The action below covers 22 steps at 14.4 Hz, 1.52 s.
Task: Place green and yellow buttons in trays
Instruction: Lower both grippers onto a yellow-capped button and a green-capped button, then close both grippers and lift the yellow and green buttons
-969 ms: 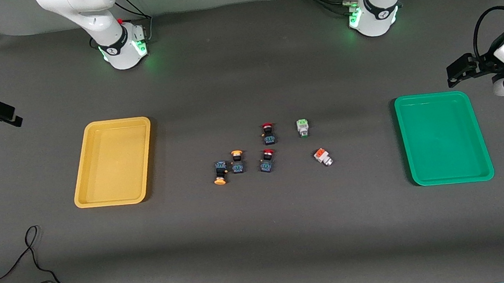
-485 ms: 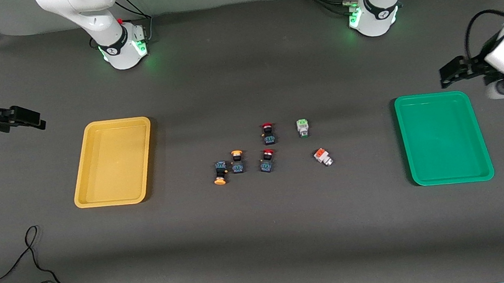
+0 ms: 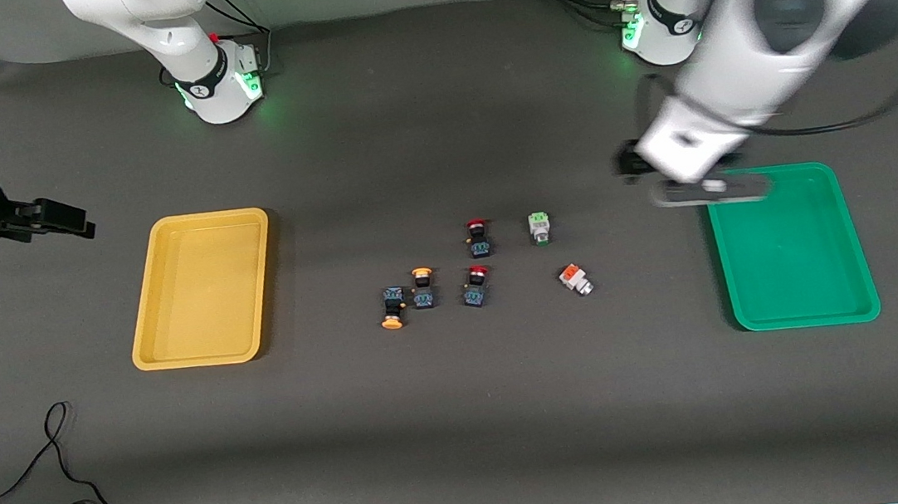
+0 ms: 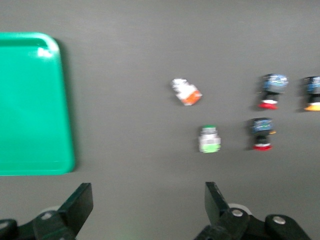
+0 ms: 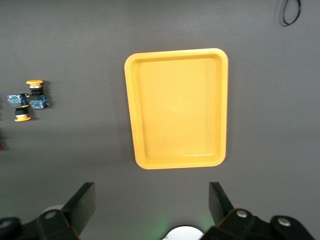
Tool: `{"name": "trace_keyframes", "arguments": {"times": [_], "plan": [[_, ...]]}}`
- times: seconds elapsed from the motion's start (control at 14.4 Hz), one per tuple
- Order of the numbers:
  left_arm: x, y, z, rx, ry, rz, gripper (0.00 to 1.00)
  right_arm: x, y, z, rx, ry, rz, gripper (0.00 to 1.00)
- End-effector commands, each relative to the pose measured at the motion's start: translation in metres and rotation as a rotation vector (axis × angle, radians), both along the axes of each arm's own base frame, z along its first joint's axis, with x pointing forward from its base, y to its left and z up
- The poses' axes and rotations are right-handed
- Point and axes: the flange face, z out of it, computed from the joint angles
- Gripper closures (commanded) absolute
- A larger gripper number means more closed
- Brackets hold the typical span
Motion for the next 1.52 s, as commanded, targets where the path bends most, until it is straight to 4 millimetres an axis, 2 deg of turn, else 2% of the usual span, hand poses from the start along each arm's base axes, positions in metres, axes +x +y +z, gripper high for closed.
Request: {"name": "trace_keyframes", "arguments": {"times": [0.0, 0.07, 0.14, 0.28, 0.42, 0.55, 0.69, 0.83, 0.9, 1.11, 1.18, 1.25, 1.38, 1.45], "plan": [[-0.045, -0.069, -0.009, -0.018, -0.042, 0.031, 0.0, 0.012, 0.053, -0.011, -0.006, 0.006, -0.059, 0.0], [-0.055, -0.086, -0.014, -0.021, -0.041, 0.003, 0.0, 0.017, 0.073, -0.02, -0.011, 0.005, -0.075, 0.0], [-0.06, -0.095, -0.027, -0.014, -0.027, -0.014, 0.0, 0.022, 0.096, -0.032, -0.013, 0.0, -0.075, 0.0], [-0.064, -0.094, -0.065, -0.016, -0.03, -0.018, 0.0, 0.034, 0.135, -0.061, -0.019, -0.011, -0.113, 0.0], [-0.072, -0.087, -0.118, -0.033, -0.058, -0.022, 0.0, 0.045, 0.169, -0.096, -0.021, -0.02, -0.152, 0.0], [-0.074, -0.082, -0.174, -0.034, -0.05, -0.022, 0.0, 0.054, 0.211, -0.141, -0.025, -0.021, -0.181, 0.0], [-0.071, -0.086, -0.226, -0.028, -0.036, 0.0, 0.0, 0.06, 0.246, -0.188, -0.021, -0.033, -0.209, 0.0], [-0.071, -0.088, -0.268, -0.021, -0.048, 0.007, 0.0, 0.065, 0.269, -0.231, -0.013, -0.05, -0.223, 0.0], [-0.071, -0.09, -0.283, -0.023, -0.057, 0.01, 0.0, 0.066, 0.28, -0.25, -0.007, -0.058, -0.228, 0.0], [-0.071, -0.09, -0.304, -0.017, -0.058, 0.0, 0.02, 0.065, 0.304, -0.304, -0.007, -0.068, -0.221, 0.0], [-0.071, -0.089, -0.308, -0.014, -0.052, 0.001, 0.13, 0.066, 0.308, -0.32, -0.005, -0.069, -0.218, 0.0], [-0.07, -0.089, -0.308, -0.015, -0.053, 0.004, 0.3, 0.068, 0.31, -0.338, -0.003, -0.071, -0.237, 0.0], [-0.068, -0.087, -0.307, -0.014, -0.053, 0.039, 0.73, 0.071, 0.32, -0.367, 0.008, -0.092, -0.294, 0.0], [-0.066, -0.088, -0.304, -0.017, -0.059, 0.055, 0.87, 0.063, 0.334, -0.378, 0.008, -0.094, -0.276, 0.0]]}}
